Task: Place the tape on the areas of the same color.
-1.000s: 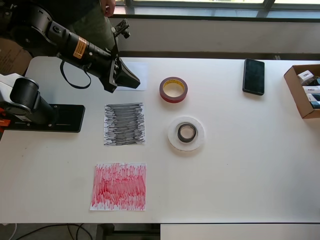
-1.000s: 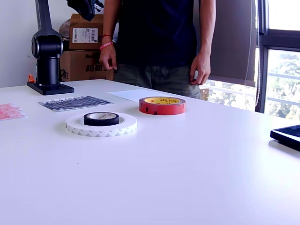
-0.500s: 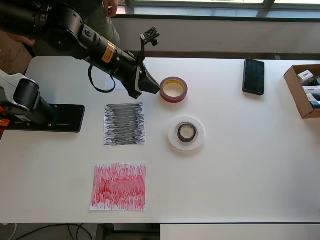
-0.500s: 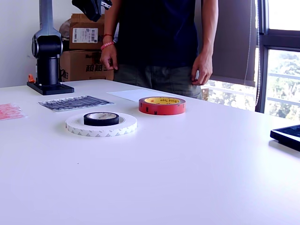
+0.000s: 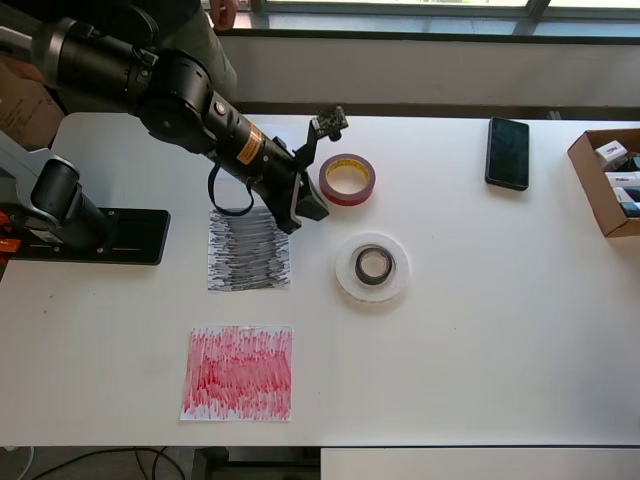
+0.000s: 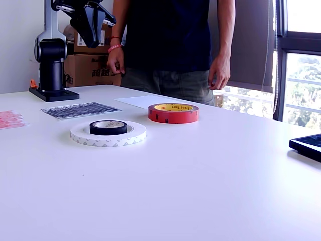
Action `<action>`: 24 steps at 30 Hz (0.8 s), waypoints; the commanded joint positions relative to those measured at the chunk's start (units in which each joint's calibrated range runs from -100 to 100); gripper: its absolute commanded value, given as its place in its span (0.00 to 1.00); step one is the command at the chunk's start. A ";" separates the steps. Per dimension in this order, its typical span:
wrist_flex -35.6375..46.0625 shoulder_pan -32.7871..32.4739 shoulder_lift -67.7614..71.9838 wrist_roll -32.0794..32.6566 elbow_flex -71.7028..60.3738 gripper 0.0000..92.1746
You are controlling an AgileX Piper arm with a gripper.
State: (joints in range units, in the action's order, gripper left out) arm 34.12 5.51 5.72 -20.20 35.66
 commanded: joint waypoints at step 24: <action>0.54 1.66 15.98 0.07 -10.89 0.08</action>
State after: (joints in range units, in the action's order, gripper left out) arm 33.90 6.92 20.19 -20.20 25.13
